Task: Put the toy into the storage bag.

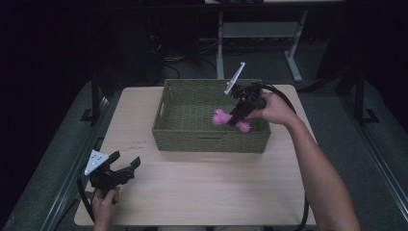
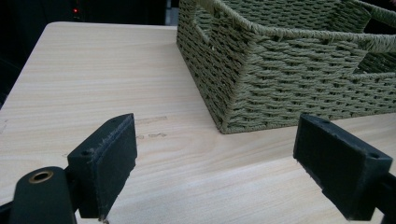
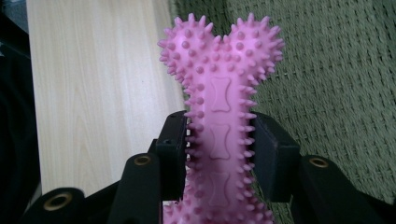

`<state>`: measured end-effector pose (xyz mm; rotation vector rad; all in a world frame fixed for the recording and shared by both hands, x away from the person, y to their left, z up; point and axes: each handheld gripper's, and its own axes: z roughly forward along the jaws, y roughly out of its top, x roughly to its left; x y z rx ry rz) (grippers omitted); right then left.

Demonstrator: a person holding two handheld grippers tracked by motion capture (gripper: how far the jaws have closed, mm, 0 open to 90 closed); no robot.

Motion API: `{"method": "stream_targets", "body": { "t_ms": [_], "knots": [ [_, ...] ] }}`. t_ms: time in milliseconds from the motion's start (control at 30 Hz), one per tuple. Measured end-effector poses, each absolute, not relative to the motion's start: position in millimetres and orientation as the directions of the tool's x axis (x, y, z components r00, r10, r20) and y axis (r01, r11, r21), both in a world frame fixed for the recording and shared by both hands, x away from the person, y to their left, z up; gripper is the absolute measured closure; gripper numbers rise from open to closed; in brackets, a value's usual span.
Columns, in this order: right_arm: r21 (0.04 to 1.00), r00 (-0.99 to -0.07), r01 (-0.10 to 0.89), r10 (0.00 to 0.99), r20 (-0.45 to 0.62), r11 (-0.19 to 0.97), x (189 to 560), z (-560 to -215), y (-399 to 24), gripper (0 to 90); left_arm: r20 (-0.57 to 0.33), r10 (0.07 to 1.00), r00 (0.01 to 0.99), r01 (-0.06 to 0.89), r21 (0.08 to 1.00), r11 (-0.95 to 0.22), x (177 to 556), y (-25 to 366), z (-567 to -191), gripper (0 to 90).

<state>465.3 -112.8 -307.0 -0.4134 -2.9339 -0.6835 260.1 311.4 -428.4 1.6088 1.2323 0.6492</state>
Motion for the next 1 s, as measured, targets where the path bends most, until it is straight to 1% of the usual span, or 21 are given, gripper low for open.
{"method": "stream_targets", "body": {
  "t_ms": [200,1000],
  "knots": [
    [0.412,-0.948,0.315,0.267,0.172,0.855,474.2,-313.7,-116.6,57.9,-0.139,0.928,0.345,0.41,0.912,-0.016,260.3,311.1,-428.4,13.0],
    [0.395,-0.936,0.349,0.298,0.186,0.85,494.2,-335.7,-112.3,57.8,-0.142,0.928,0.344,0.41,0.912,-0.013,259.9,311.6,-428.4,13.0]
  ]
}}
